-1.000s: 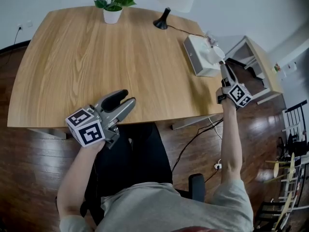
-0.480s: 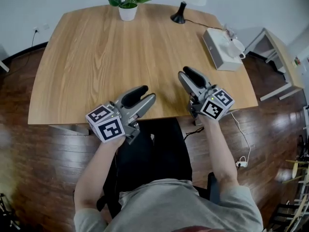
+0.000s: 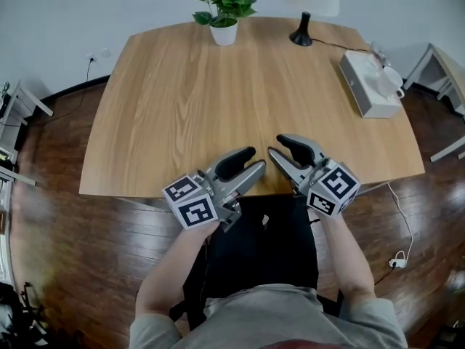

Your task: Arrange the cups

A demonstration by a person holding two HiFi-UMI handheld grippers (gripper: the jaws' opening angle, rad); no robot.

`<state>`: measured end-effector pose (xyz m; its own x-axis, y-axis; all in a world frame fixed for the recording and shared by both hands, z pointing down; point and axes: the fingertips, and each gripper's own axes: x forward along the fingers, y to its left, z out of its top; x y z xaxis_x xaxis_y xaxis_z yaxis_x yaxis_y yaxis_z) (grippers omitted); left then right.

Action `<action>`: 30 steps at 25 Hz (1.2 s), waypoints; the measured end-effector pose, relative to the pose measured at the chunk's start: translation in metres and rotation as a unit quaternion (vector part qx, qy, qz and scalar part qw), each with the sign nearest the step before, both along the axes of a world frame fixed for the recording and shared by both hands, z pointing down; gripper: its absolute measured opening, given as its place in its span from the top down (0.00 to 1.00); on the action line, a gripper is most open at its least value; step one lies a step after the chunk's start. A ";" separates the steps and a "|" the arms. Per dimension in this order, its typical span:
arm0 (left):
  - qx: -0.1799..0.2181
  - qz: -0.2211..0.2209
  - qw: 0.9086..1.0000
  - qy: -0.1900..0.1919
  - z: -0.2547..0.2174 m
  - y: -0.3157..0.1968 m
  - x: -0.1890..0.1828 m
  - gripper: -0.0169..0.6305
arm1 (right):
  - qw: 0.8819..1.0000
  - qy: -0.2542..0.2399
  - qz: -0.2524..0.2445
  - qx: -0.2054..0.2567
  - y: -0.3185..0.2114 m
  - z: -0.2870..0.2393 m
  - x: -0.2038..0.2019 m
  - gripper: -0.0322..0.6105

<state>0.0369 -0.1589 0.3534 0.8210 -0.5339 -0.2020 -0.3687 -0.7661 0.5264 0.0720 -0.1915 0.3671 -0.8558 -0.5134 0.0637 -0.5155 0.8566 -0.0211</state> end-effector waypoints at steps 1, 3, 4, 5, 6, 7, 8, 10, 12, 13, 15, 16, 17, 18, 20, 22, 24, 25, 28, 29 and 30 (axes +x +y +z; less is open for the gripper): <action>0.001 0.000 1.000 -0.002 0.000 0.000 0.000 0.69 | 1.000 0.002 -0.003 0.000 0.002 0.001 -0.001 0.74; 0.004 -0.002 1.000 -0.006 0.000 0.000 0.000 0.69 | 1.000 0.006 -0.005 -0.002 0.004 0.003 -0.001 0.74; 0.006 -0.002 1.000 -0.008 0.000 0.001 0.001 0.69 | 1.000 0.009 -0.005 -0.002 0.005 0.003 0.000 0.74; 0.008 -0.003 1.000 -0.011 0.001 0.001 0.001 0.69 | 1.000 0.011 -0.005 -0.001 0.007 0.004 0.001 0.74; 0.009 -0.003 1.000 -0.013 0.001 0.002 0.001 0.69 | 1.000 0.012 -0.006 0.000 0.009 0.004 0.001 0.74; 0.011 -0.003 1.000 -0.016 0.001 0.002 0.002 0.69 | 1.000 0.013 -0.007 0.001 0.010 0.005 0.001 0.74; 0.012 -0.003 1.000 -0.018 0.001 0.003 0.002 0.69 | 1.000 0.015 -0.008 0.001 0.011 0.005 0.001 0.74; 0.012 -0.005 1.000 -0.017 0.000 0.003 0.001 0.69 | 1.000 0.020 -0.011 -0.001 0.012 0.006 0.001 0.74; 0.009 -0.008 1.000 -0.012 -0.001 0.003 0.000 0.69 | 1.000 0.026 -0.013 0.000 0.013 0.007 0.000 0.74; 0.007 -0.010 1.000 -0.009 0.000 0.002 -0.001 0.69 | 1.000 0.028 -0.013 0.001 0.014 0.008 -0.001 0.74; 0.005 -0.012 1.000 -0.008 0.000 0.001 -0.002 0.69 | 0.999 0.032 -0.015 0.004 0.014 0.009 -0.002 0.74; 0.006 -0.014 1.000 -0.010 0.000 0.001 -0.002 0.69 | 0.999 0.033 -0.015 0.005 0.014 0.008 -0.002 0.74; 0.008 -0.016 1.000 -0.014 0.000 0.001 -0.002 0.69 | 0.999 0.033 -0.015 0.005 0.014 0.008 -0.002 0.74; 0.011 -0.018 1.000 -0.018 0.000 0.001 -0.001 0.69 | 0.999 0.032 -0.015 0.005 0.014 0.008 -0.002 0.74; 0.014 -0.020 0.999 -0.021 0.000 0.001 -0.001 0.69 | 0.999 0.032 -0.015 0.004 0.015 0.009 -0.003 0.74; 0.011 -0.018 1.000 -0.017 0.001 0.001 -0.001 0.69 | 0.999 0.035 -0.015 0.005 0.016 0.010 -0.002 0.74; 0.004 -0.015 1.000 -0.005 0.000 0.000 -0.002 0.69 | 0.999 0.040 -0.014 0.006 0.017 0.011 -0.002 0.74; -0.001 -0.015 1.000 0.002 0.000 0.000 -0.003 0.69 | 0.999 0.041 -0.014 0.007 0.017 0.011 -0.002 0.74; -0.011 -0.015 1.000 0.019 -0.001 -0.002 -0.007 0.69 | 0.999 0.044 -0.015 0.009 0.018 0.012 -0.002 0.74; -0.013 -0.016 1.000 0.022 -0.001 -0.002 -0.008 0.69 | 0.999 0.045 -0.015 0.009 0.018 0.012 -0.002 0.74; -0.014 -0.016 0.999 0.024 -0.001 -0.003 -0.008 0.69 | 0.999 0.045 -0.015 0.009 0.018 0.013 -0.002 0.74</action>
